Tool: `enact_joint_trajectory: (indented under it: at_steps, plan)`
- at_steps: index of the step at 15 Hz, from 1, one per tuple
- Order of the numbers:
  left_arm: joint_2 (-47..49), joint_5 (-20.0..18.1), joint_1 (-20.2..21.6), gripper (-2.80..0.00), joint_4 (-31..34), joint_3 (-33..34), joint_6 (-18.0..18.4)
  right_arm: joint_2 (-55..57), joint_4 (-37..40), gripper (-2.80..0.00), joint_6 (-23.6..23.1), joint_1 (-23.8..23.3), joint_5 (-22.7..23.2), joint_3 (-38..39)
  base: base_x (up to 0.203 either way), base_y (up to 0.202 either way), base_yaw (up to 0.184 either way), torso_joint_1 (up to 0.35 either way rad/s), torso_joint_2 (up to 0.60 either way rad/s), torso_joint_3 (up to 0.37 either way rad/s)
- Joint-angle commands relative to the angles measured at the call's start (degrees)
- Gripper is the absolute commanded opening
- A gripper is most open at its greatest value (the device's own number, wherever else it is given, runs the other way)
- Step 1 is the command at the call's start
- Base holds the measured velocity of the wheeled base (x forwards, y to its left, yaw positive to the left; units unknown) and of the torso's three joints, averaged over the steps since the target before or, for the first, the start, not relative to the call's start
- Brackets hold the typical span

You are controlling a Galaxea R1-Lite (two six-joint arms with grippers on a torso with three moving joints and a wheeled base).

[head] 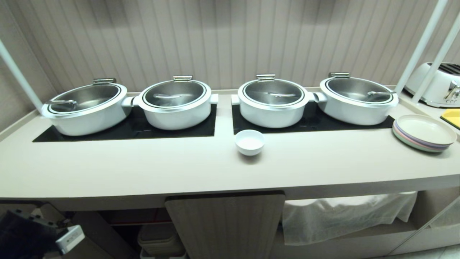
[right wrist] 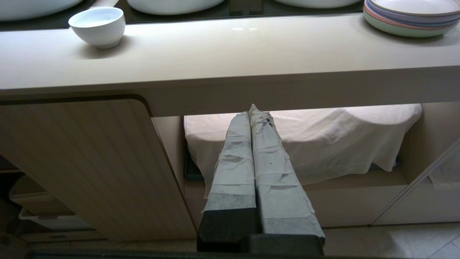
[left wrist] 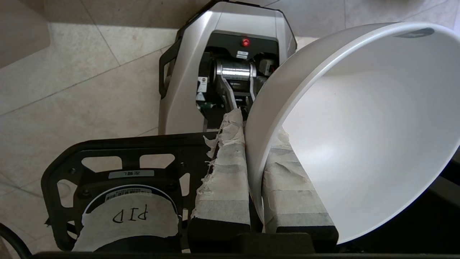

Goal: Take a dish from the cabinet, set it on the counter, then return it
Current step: Put it back into the cabinet

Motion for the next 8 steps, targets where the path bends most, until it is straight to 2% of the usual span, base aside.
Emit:
enact_joint_trajectory:
  at_steps: [1,8]
  plan:
    - [0.4,0.0,0.0,-2.80,0.1,0.0,-0.2,0.1,0.0,-2.80,0.0,0.0,0.0,0.0,0.000,0.000,0.000,-0.071,0.14,0.080]
    - [0.6,0.2,0.0,-2.80,0.2,-0.1,-0.1,0.1,0.0,-2.80,0.0,0.0,0.0,0.0,0.000,0.000,0.000,-0.104,0.22,0.115]
